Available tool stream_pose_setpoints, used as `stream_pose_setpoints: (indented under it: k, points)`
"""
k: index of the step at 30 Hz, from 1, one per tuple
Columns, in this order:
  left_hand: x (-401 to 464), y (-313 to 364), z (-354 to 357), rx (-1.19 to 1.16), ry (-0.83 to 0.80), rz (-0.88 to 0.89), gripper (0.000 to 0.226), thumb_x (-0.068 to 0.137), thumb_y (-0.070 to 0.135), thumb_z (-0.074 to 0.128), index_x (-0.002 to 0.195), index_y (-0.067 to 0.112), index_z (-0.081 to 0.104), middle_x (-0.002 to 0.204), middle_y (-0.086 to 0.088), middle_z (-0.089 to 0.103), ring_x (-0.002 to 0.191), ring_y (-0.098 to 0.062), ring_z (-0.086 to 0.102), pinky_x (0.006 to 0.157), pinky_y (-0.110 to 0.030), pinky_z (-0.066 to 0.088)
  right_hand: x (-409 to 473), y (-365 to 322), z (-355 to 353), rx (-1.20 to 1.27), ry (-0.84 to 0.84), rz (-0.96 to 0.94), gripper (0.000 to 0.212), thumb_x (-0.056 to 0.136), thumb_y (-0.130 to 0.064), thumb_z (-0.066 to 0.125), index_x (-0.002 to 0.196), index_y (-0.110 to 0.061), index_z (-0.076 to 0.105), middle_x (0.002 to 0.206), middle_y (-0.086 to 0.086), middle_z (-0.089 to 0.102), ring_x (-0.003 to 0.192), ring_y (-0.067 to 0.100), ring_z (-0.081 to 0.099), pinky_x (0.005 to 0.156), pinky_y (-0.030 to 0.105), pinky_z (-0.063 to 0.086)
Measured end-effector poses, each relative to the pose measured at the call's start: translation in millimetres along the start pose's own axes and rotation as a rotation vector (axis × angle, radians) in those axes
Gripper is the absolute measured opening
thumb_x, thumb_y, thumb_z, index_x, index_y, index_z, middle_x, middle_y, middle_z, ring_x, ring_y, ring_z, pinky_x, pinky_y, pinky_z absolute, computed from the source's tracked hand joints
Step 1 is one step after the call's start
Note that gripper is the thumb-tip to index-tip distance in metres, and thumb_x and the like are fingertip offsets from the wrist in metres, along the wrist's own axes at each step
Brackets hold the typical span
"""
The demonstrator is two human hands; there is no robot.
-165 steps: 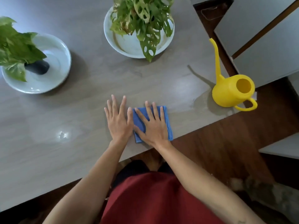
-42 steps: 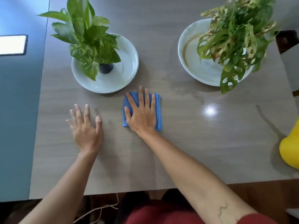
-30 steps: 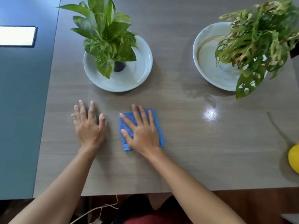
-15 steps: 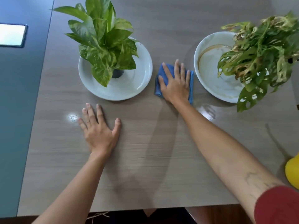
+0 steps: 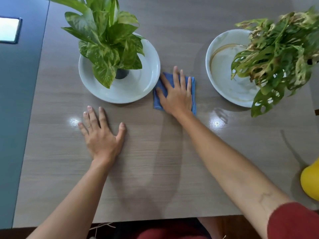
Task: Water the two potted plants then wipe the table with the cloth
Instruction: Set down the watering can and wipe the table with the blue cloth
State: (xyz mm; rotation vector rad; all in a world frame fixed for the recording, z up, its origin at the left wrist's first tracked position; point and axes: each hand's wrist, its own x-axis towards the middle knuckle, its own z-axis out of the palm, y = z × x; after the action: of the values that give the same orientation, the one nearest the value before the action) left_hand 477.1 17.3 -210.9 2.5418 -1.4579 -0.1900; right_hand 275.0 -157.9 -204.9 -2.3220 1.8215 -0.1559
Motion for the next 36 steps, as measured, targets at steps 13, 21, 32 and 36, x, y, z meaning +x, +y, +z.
stream_pose_setpoints:
  k: [13, 21, 32, 36]
  points:
    - [-29.6, 38.5, 2.2, -0.207, 0.127, 0.29, 0.058, 0.094, 0.044, 0.047, 0.135, 0.004, 0.055, 0.154, -0.021, 0.038, 0.149, -0.037, 0.023, 0.122, -0.055, 0.016, -37.7, 63.4, -12.8, -0.023, -0.016, -0.006, 0.059, 0.102, -0.06, 0.028, 0.158, -0.041, 0.025, 0.17, 0.007, 0.015, 0.156, 0.031, 0.014, 0.126, 0.051, 0.008]
    - [-64.7, 196.9, 24.7, -0.268, -0.011, 0.49, 0.064, 0.096, 0.044, 0.043, 0.147, 0.005, 0.042, 0.16, -0.019, 0.027, 0.151, -0.035, 0.019, 0.123, -0.05, 0.014, -165.3, 178.9, -32.6, -0.049, -0.01, 0.094, 0.059, 0.104, -0.059, 0.03, 0.159, -0.039, 0.022, 0.171, 0.004, 0.01, 0.157, 0.027, 0.011, 0.127, 0.048, 0.008]
    - [-83.2, 270.7, 58.9, 0.018, -0.211, 0.47, 0.095, 0.084, 0.08, 0.036, 0.157, 0.022, 0.016, 0.166, -0.017, -0.001, 0.153, -0.03, -0.005, 0.122, -0.055, -0.003, -144.0, 315.6, -65.9, -0.023, 0.046, 0.617, 0.063, 0.102, -0.062, 0.021, 0.16, -0.038, 0.019, 0.17, 0.009, 0.011, 0.156, 0.032, 0.008, 0.126, 0.052, 0.001]
    - [-82.5, 271.2, 61.7, 0.023, -0.178, 0.465, 0.097, 0.083, 0.08, 0.039, 0.157, 0.019, 0.02, 0.165, -0.019, 0.003, 0.153, -0.032, -0.001, 0.121, -0.059, 0.0, -87.4, 372.2, -86.5, 0.013, 0.033, 0.739, 0.066, 0.101, -0.064, 0.016, 0.161, -0.036, 0.012, 0.171, 0.009, 0.002, 0.157, 0.031, 0.0, 0.125, 0.053, -0.005]
